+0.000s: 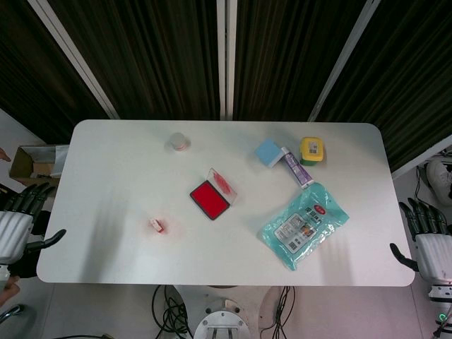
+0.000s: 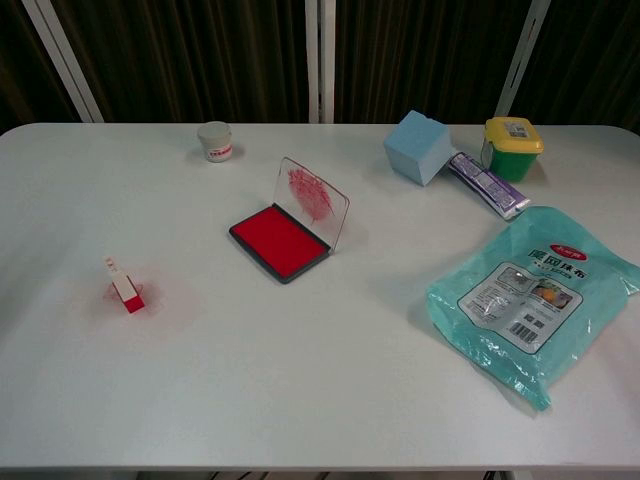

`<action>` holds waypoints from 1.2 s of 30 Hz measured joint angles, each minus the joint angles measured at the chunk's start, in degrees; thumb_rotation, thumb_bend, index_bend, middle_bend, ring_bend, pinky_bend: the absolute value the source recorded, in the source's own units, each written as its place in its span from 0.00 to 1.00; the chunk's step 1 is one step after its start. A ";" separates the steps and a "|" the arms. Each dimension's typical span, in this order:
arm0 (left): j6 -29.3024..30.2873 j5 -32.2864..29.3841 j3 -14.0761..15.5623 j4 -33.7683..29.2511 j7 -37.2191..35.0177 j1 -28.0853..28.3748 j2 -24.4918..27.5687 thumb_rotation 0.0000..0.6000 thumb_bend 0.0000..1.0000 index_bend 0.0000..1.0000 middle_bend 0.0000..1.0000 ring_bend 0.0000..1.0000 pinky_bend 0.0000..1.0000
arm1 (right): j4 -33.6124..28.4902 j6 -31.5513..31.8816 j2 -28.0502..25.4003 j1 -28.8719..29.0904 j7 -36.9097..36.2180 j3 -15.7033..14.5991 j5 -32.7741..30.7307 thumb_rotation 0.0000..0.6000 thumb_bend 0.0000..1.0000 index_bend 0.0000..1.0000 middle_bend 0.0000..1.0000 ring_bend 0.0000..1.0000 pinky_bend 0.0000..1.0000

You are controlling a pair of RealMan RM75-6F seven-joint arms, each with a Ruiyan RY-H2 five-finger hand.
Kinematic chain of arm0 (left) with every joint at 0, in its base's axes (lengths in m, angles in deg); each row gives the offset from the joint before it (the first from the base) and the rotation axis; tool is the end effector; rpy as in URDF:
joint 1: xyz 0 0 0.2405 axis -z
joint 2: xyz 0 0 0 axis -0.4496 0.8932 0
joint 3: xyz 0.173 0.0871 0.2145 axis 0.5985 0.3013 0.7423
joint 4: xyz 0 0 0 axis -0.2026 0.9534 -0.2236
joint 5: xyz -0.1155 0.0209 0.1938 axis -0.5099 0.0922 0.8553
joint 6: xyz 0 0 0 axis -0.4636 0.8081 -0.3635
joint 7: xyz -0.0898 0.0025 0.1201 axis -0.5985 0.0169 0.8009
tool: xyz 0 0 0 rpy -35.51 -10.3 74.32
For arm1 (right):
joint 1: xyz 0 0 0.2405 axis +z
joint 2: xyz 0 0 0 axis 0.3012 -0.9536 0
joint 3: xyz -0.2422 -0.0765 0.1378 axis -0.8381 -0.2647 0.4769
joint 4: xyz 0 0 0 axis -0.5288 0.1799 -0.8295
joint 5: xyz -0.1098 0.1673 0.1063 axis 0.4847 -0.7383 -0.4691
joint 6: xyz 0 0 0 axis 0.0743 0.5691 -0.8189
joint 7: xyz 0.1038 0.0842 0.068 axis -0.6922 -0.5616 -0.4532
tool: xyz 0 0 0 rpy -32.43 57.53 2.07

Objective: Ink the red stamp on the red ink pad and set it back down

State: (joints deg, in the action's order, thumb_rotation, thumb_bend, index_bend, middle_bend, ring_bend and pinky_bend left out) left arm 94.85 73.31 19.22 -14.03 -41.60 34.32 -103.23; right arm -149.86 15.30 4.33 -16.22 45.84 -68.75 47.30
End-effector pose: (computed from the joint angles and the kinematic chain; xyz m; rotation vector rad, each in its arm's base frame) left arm -0.3609 0.2003 0.1879 -1.5309 -0.7537 -0.9110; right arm -0.3696 -0.1661 0.1614 1.3908 -0.8485 0.8760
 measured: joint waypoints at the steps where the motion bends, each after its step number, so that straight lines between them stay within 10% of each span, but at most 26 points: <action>1: -0.03 0.01 0.01 0.01 -0.04 0.01 -0.02 0.00 0.11 0.10 0.09 0.08 0.21 | 0.02 -0.03 0.03 0.00 -0.01 -0.02 -0.03 1.00 0.18 0.00 0.00 0.00 0.00; 13: -0.84 1.62 0.16 -0.28 -0.02 1.17 -0.07 0.00 0.11 0.10 0.08 0.08 0.21 | 0.22 0.36 0.00 -0.18 -0.39 0.04 0.01 1.00 0.18 0.00 0.00 0.00 0.00; 15: -1.03 2.33 0.02 -0.30 0.15 1.83 -0.19 0.28 0.12 0.10 0.08 0.09 0.22 | 0.18 0.10 -0.02 -0.06 -0.37 0.10 -0.10 1.00 0.18 0.00 0.00 0.00 0.00; 17: -0.92 3.38 -0.25 0.01 0.10 2.56 -0.61 0.84 0.15 0.12 0.10 0.13 0.30 | -0.03 -0.24 -0.06 0.16 -0.17 0.12 -0.08 1.00 0.18 0.00 0.00 0.00 0.00; 19: -0.38 4.15 -0.74 1.01 0.06 3.15 -1.48 1.00 0.16 0.17 0.15 0.28 0.46 | -0.23 -0.39 -0.15 0.27 0.05 0.08 0.03 1.00 0.18 0.00 0.00 0.00 0.00; 23: 0.29 6.22 -1.55 4.86 -0.65 5.39 -4.86 1.00 0.19 0.21 0.27 0.76 0.81 | -0.53 0.09 -0.51 0.20 0.20 0.27 0.02 1.00 0.18 0.00 0.00 0.00 0.00; 25: -0.56 7.08 -1.50 5.90 -1.24 6.64 -5.83 1.00 0.19 0.22 0.30 0.84 0.85 | -0.58 0.31 -0.68 0.04 0.02 0.38 -0.22 1.00 0.18 0.00 0.00 0.00 0.00; 36: -9.42 13.02 0.34 16.33 2.15 15.39 -14.71 1.00 0.19 0.24 0.27 0.88 0.88 | -1.69 -0.09 -1.80 -0.32 0.63 0.17 -0.87 1.00 0.18 0.00 0.00 0.00 0.00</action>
State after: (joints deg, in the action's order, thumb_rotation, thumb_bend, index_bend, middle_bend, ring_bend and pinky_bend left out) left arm 85.42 86.33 19.56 2.30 -39.45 49.71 -117.93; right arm -151.54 15.21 2.53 -16.55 46.47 -68.58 46.43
